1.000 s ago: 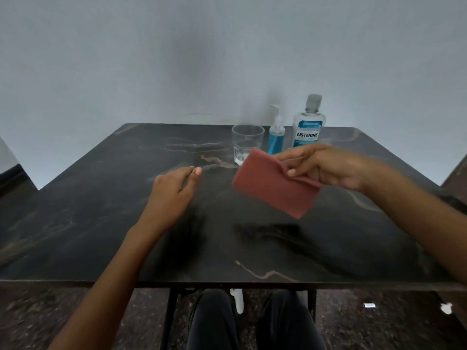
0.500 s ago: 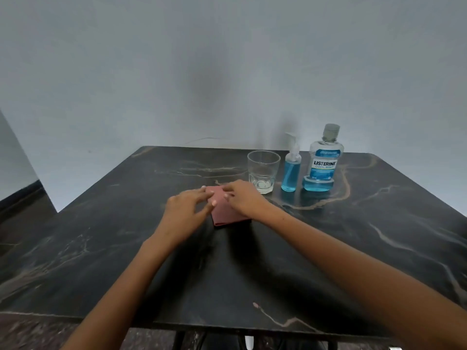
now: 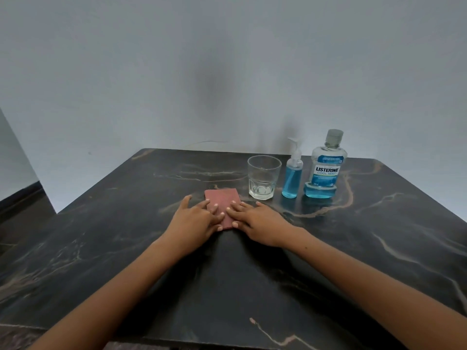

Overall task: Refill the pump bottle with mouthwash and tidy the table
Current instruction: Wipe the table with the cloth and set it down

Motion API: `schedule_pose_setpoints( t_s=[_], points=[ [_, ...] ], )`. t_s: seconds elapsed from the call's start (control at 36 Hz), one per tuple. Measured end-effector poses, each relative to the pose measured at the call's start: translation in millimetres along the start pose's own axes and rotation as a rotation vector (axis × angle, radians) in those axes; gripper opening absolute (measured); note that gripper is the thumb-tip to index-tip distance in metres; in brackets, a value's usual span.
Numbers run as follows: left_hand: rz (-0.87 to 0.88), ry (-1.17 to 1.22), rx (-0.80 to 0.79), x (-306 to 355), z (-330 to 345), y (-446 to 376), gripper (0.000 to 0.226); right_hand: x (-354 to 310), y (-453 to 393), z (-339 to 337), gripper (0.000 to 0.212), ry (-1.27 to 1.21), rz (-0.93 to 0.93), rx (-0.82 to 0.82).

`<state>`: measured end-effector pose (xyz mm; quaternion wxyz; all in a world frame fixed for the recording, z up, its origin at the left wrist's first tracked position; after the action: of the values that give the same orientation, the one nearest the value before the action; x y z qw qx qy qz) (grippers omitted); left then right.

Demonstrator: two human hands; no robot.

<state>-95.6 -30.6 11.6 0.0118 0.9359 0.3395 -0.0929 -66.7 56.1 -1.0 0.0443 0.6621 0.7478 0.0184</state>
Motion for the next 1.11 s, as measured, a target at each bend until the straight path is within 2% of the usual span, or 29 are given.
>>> schedule_pose_setpoints(
  t_s=[0.19, 0.72, 1.11],
  points=[
    [-0.001, -0.037, -0.007, -14, 6, -19, 0.045, 5, -21, 1, 0.05, -0.048, 0.082, 0.015],
    [-0.027, 0.066, -0.081, -47, 20, -60, 0.045, 17, -64, -1, 0.051, -0.116, 0.196, 0.019],
    [-0.048, 0.096, 0.004, -40, 12, -59, 0.043, 17, -65, -2, 0.049, -0.158, 0.203, 0.064]
  ],
)
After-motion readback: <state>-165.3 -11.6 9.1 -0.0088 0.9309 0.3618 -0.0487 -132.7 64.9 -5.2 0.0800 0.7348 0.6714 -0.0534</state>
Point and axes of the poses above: each hand's wrist, its own y-axis away from the middle knuckle, its own z-axis out of the palm, x = y × z, the point moved 10 cm from there along -y, towards the middle knuckle, and after that the axes turned 3 degrees about -x, right-handed, at the moved point
